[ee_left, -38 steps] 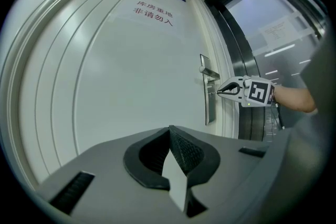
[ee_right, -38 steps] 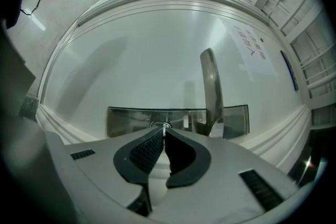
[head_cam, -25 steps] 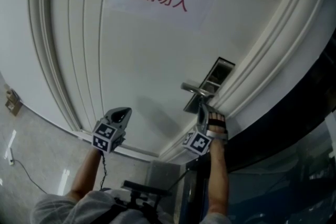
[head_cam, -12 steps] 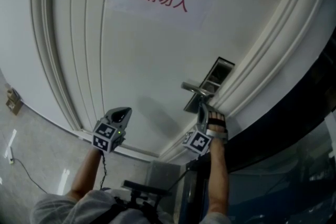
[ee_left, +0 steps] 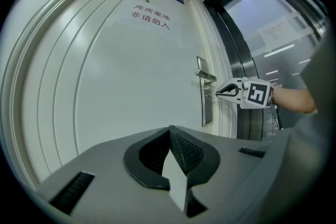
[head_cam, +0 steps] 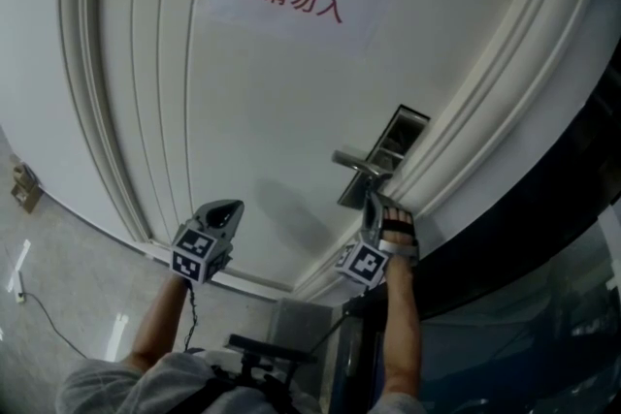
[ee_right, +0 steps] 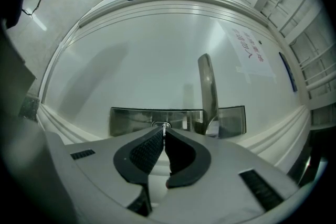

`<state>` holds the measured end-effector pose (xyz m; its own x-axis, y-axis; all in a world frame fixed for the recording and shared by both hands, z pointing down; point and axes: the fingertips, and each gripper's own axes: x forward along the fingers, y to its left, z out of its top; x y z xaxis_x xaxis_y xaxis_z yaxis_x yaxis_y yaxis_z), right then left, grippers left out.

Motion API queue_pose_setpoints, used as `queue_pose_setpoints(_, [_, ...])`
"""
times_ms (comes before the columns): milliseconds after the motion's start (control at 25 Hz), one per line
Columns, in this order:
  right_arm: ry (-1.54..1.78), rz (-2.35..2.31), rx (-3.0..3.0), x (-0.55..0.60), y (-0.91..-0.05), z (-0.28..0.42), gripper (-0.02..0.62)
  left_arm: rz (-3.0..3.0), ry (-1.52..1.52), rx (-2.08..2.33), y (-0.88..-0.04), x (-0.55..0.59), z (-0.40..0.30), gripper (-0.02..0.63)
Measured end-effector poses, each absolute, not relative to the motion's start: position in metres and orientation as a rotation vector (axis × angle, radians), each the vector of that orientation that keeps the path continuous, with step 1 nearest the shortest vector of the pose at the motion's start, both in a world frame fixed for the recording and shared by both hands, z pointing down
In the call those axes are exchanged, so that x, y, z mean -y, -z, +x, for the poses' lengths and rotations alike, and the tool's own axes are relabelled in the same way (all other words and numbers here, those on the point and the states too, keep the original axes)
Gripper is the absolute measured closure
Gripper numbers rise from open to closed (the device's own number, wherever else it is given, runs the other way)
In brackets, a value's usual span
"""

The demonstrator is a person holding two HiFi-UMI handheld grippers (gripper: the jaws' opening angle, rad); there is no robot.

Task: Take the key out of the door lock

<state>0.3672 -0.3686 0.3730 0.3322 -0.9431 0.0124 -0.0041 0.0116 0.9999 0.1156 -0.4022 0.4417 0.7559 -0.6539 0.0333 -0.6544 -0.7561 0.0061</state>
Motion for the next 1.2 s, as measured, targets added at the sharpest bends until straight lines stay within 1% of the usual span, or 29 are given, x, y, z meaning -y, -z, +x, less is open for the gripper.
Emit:
queue_pose_setpoints(720, [0.960, 1.375, 0.984, 0.361, -0.373, 0.364, 0.574, 2.927, -0.047, 1.123, -0.439, 0.395, 0.108, 0.614])
queue_pose_setpoints(1200, [0.962, 1.418, 0.936, 0.320, -0.368, 0.360, 0.574, 2.946, -0.059, 1.074, -0.439, 0.384, 0.113, 0.614])
